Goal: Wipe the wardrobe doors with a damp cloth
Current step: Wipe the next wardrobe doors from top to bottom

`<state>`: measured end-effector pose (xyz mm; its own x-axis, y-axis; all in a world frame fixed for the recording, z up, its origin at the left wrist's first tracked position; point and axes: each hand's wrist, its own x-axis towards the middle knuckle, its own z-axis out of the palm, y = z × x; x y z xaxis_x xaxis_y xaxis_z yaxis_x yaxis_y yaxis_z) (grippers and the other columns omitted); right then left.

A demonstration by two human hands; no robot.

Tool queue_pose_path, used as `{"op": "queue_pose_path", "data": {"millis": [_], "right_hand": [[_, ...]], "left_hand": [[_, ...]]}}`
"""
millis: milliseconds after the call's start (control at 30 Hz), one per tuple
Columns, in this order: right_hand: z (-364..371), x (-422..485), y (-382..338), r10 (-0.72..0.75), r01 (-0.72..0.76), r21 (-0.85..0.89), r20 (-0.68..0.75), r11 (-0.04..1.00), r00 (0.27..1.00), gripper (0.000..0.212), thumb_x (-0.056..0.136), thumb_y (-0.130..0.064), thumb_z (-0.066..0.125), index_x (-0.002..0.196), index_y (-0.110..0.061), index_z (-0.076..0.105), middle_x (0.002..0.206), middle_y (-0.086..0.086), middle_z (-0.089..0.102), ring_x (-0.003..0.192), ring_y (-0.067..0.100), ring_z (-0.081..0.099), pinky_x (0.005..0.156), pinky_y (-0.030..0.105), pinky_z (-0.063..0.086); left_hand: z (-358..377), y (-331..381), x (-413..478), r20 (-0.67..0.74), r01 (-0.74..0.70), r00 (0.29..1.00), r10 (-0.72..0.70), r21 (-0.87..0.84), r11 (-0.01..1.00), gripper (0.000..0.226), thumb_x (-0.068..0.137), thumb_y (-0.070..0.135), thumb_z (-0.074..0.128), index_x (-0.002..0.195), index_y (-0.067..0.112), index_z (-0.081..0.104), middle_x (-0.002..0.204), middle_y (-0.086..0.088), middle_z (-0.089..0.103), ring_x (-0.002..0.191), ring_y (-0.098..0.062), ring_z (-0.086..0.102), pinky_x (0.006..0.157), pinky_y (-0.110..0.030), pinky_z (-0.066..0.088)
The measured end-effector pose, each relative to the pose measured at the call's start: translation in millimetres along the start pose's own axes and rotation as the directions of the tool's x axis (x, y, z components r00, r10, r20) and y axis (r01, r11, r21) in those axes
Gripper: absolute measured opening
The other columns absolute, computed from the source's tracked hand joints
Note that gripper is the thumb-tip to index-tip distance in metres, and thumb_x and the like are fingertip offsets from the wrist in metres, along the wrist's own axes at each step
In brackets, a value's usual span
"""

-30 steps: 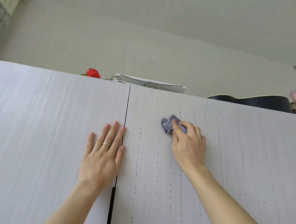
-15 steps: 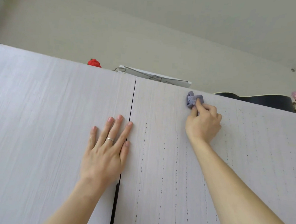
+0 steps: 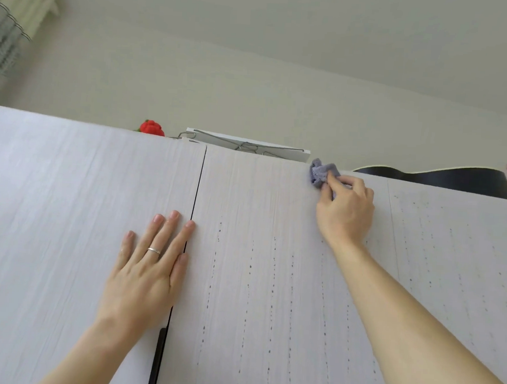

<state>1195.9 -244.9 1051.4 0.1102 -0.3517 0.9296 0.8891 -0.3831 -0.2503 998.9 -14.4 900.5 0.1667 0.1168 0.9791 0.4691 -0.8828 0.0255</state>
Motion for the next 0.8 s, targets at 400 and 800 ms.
{"op": "queue_pose_path", "data": {"millis": [400,800], "right_hand": [[-33.6,-10.6,48.6,-0.425,0.423,0.046,0.163,0.905,0.890,0.028,0.095,-0.021,0.064,0.121,-0.029,0.072,0.112,-0.006,0.064,0.102,0.023,0.054,0.068,0.028,0.043],[-46.6,-43.1,78.1,-0.411,0.399,0.115,0.113,0.910,0.904,0.029,0.086,-0.012,0.074,0.114,-0.019,0.076,0.096,-0.001,0.062,0.086,0.026,0.056,0.051,0.032,0.047]], "left_hand": [[-15.1,37.6,-1.7,0.108,0.210,0.973,-0.203,-0.051,0.976,0.057,0.105,0.035,0.018,0.160,0.041,0.003,0.162,0.023,-0.016,0.148,0.000,-0.021,0.126,-0.044,-0.007],[-17.5,47.3,-6.7,0.175,0.249,0.954,-0.245,-0.004,0.968,0.056,0.101,0.045,0.001,0.153,0.046,-0.021,0.158,0.024,-0.032,0.146,-0.003,-0.031,0.125,-0.043,-0.010]]}}
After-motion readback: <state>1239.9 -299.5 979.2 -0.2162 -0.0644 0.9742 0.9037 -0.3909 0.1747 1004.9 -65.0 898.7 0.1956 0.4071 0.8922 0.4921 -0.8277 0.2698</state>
